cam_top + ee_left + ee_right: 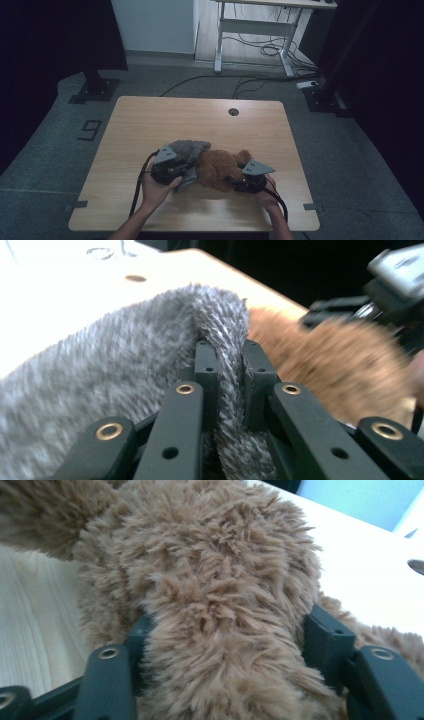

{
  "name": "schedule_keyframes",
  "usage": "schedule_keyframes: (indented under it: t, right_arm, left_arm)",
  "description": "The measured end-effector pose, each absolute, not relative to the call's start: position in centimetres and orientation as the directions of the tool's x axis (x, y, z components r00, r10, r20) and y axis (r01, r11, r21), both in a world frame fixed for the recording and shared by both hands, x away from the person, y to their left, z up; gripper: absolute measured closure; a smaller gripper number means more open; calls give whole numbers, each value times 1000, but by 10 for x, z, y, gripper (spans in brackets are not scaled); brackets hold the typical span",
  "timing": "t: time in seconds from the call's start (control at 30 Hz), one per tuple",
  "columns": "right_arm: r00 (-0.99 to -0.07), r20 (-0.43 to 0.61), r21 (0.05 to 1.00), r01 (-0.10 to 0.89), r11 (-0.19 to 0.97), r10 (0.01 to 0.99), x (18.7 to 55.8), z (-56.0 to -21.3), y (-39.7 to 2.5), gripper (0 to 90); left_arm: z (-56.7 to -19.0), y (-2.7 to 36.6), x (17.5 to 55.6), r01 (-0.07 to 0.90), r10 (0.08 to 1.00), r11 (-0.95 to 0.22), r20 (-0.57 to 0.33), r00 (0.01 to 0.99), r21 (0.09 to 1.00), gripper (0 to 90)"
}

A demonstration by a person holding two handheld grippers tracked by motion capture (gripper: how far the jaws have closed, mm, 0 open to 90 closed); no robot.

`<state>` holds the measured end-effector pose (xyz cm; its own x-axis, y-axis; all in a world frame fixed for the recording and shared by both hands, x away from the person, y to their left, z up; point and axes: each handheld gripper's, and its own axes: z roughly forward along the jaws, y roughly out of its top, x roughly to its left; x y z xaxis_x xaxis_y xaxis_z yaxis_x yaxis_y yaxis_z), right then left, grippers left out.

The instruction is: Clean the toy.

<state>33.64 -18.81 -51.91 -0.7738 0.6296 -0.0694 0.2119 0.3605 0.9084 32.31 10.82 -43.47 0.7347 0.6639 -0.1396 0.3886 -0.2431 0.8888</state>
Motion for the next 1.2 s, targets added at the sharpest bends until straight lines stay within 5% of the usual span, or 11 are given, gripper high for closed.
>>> schedule_keyframes:
  t: [0.23,0.47,1.2]
  right_arm:
    - [-778,-71,914,200,353,624,334,-523,-194,363]
    - [-771,-29,917,232,324,636,336,-525,-197,378]
    - [-798,-13,918,230,323,603,336,-530,-204,431]
  left_arm:
    - [-403,36,331,330,566,-337,-90,820,882,802]
    - [-446,-18,335,341,516,-519,-31,856,784,799]
    - [-462,62,326,371,635,-399,-39,772,839,824]
